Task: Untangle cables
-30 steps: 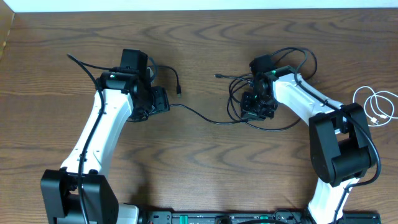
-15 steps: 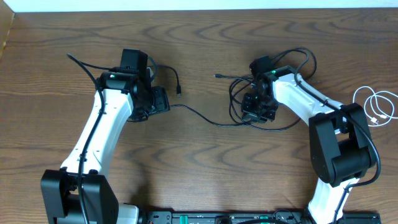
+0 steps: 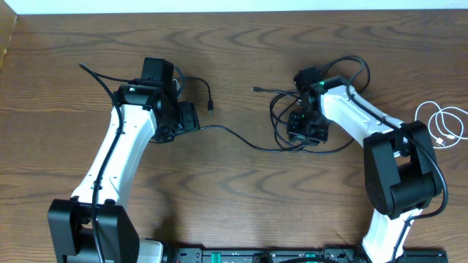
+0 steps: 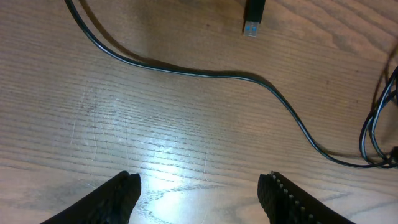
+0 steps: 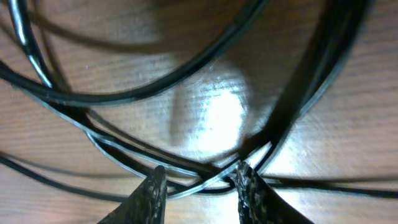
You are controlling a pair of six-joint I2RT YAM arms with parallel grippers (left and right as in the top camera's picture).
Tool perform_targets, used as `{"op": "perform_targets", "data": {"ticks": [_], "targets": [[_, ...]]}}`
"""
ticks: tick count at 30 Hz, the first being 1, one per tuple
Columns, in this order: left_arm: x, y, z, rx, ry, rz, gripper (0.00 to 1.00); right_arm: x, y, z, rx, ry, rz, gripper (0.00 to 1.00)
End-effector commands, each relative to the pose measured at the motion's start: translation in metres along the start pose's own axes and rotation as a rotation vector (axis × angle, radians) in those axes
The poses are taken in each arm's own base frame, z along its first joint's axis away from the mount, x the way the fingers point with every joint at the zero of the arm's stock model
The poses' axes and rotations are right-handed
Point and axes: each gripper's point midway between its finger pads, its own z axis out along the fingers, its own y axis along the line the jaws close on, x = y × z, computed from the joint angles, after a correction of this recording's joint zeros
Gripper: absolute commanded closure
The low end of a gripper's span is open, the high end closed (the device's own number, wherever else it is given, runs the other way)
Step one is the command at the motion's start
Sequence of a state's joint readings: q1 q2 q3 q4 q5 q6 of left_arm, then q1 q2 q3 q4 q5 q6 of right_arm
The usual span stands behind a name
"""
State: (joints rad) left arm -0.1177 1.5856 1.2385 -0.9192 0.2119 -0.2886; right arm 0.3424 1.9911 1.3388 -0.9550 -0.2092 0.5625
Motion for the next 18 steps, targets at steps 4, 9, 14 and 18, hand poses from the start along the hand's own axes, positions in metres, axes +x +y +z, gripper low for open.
{"op": "perform_targets", "data": {"ticks": [4,9,14,18], "targets": [[-0.002,-0.002,-0.007,0.014,-0.017,-0.002,0.34,-0.025,0.007,-0.047,-0.035,-0.128,-0.057,0.63],[-0.002,-0.002,-0.007,0.013,-0.016,0.0,0.34,-0.015,-0.013,-0.038,0.042,-0.098,-0.002,0.62],[-0.002,-0.002,-0.007,0.014,-0.017,0.0,0.34,-0.002,-0.026,-0.02,0.076,-0.063,0.04,0.62],[-0.002,-0.002,-0.007,0.013,-0.016,0.0,0.34,-0.001,-0.031,-0.004,0.077,-0.074,0.052,0.65]]}}
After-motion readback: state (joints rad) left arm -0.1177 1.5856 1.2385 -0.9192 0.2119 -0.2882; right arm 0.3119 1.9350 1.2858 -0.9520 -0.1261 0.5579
